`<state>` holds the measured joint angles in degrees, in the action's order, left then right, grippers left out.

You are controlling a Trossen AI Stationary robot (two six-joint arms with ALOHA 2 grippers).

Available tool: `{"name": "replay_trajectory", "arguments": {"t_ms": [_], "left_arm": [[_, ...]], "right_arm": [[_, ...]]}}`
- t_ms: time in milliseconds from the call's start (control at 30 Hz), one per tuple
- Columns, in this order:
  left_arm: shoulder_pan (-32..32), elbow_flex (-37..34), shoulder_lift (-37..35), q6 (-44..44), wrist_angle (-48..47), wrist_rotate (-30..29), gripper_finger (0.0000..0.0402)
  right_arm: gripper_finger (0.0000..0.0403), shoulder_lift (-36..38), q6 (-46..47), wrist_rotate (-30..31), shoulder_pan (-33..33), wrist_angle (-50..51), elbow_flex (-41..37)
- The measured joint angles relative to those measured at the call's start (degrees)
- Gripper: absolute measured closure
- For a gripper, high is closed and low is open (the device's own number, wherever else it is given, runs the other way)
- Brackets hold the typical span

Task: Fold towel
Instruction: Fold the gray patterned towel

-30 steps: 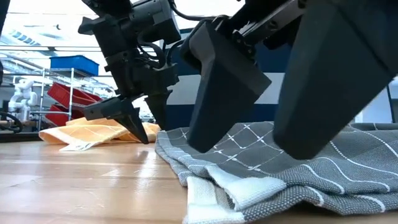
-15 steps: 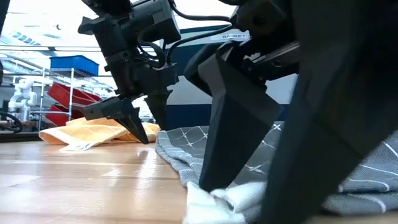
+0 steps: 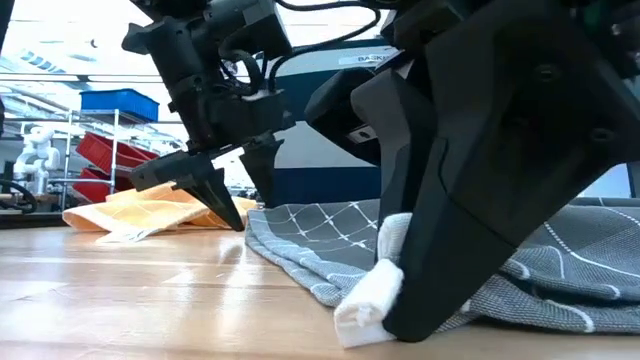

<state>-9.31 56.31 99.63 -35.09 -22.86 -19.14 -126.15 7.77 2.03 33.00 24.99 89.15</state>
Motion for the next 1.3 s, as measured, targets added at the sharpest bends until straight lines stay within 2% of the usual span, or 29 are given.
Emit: {"name": "replay_trajectory", "arguments": {"t_ms": [300, 500, 867, 1067, 1300], "left_arm": [[0.9, 0.0, 0.0, -1.7, -4.1, 0.9, 0.0145], [0.9, 0.0, 0.0, -5.1, -2.6, 0.2, 0.0148], [-3.4, 0.0, 0.0, -11.9, 2.0, 0.1, 0.024], [-4.8, 0.0, 0.0, -12.5, 1.5, -0.8, 0.0262], [-6.0, 0.0, 0.0, -15.0, -4.3, -1.1, 0.0269]], "right_arm": [[0.0401, 1.5, 2.2, -1.3, 2.2, 1.6, -0.3], [0.0402, 2.8, 2.8, -1.0, 3.2, 0.7, -0.2], [0.0403, 2.8, 5.9, -0.8, 3.2, 1.8, -0.2], [0.0403, 2.8, 6.8, -0.8, 3.3, 2.0, -0.2], [0.0403, 2.8, 8.0, -2.2, 3.3, 1.9, -0.2]]}}
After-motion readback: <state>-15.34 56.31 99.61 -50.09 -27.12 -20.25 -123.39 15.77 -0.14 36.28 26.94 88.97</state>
